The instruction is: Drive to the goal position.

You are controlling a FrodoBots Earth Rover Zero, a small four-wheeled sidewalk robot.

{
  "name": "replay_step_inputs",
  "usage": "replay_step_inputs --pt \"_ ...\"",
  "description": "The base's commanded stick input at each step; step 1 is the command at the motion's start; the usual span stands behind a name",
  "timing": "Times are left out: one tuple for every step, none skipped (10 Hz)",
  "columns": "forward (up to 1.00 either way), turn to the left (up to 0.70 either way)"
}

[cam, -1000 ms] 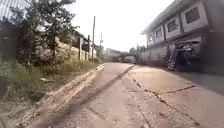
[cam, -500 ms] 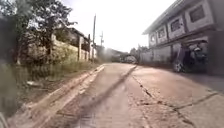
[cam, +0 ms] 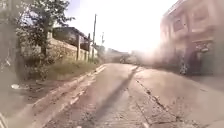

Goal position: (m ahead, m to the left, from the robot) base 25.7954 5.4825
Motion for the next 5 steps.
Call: replay_step_inputs --pt "1.00 0.00" --pt "1.00 0.00" --pt "1.00 0.00" --pt "1.00 0.00" --pt "1.00 0.00"
